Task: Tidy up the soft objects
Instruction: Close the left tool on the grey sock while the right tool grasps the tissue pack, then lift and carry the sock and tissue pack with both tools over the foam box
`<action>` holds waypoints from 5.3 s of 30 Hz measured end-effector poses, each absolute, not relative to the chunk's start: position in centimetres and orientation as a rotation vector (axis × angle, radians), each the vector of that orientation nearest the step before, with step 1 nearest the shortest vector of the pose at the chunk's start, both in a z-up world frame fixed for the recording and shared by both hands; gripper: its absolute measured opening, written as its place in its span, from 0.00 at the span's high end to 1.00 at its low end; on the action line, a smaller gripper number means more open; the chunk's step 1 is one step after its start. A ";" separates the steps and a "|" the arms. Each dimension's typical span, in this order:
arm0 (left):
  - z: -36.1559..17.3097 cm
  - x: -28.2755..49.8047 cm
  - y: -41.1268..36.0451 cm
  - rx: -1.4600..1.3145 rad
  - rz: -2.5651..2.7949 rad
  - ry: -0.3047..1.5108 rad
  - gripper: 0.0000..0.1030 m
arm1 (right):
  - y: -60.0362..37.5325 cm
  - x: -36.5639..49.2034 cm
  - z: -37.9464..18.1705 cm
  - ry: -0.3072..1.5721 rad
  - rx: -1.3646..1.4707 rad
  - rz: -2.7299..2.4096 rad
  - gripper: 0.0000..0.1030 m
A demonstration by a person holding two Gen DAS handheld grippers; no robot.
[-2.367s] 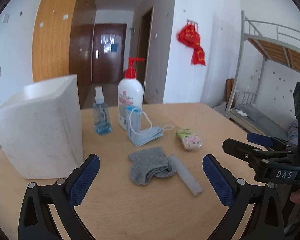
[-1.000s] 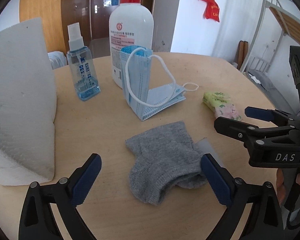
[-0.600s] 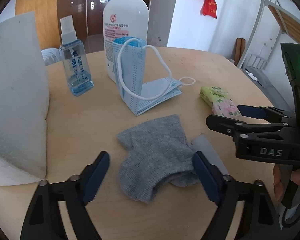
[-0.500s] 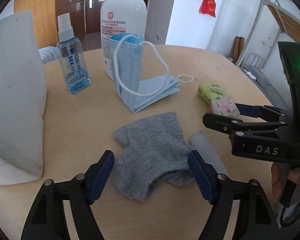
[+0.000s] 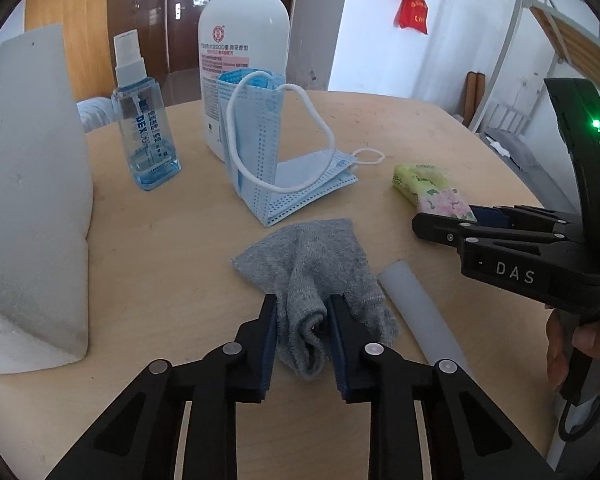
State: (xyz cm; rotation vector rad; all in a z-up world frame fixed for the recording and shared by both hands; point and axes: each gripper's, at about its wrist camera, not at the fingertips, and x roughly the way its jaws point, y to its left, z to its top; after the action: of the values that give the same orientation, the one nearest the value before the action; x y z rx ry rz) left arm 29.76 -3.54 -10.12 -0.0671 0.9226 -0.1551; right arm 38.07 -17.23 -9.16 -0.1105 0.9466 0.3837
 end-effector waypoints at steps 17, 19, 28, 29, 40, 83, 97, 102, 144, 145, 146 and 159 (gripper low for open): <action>-8.6 28.3 -3.3 -0.081 -0.186 0.835 0.84 | -18.4 37.8 -8.3 0.910 -0.042 0.417 0.64; -8.2 27.9 -3.2 -0.073 -0.186 0.819 0.84 | -18.4 37.4 -8.0 0.905 -0.045 0.415 0.64; -5.2 26.1 -3.1 -0.073 -0.215 0.749 0.84 | -19.3 34.7 -5.7 0.850 -0.034 0.406 0.64; -4.9 25.7 -3.1 -0.068 -0.217 0.737 0.84 | -19.5 34.3 -5.4 0.844 -0.034 0.405 0.64; -2.3 22.8 -3.4 -0.041 -0.203 0.672 0.84 | -20.4 30.0 -3.3 0.781 -0.011 0.404 0.64; 6.9 -0.2 -3.8 0.003 -0.103 0.271 0.84 | -19.2 10.4 5.0 0.389 -0.042 0.485 0.64; 6.9 -1.8 -1.7 -0.010 0.005 0.257 0.84 | -17.9 9.4 4.9 0.360 -0.064 0.554 0.64; 7.1 -2.1 0.1 -0.013 0.081 0.256 0.84 | -16.2 9.7 4.9 0.358 -0.074 0.617 0.64; 7.4 4.3 8.8 -0.071 0.265 0.305 0.84 | -5.8 15.7 6.1 0.410 -0.140 0.821 0.64; 7.4 4.6 9.0 -0.071 0.265 0.308 0.84 | -5.6 16.1 6.1 0.413 -0.139 0.822 0.64; 7.4 5.2 9.3 -0.075 0.260 0.313 0.84 | -5.3 16.4 6.0 0.416 -0.141 0.821 0.64; 7.9 10.8 12.3 -0.088 0.263 0.341 0.84 | -1.9 20.9 6.7 0.455 -0.169 0.826 0.64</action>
State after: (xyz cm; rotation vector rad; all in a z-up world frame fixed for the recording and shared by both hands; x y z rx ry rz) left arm 10.80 12.28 7.93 -0.0884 0.3408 0.2625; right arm 20.85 -1.89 6.73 -0.1687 0.4550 0.8262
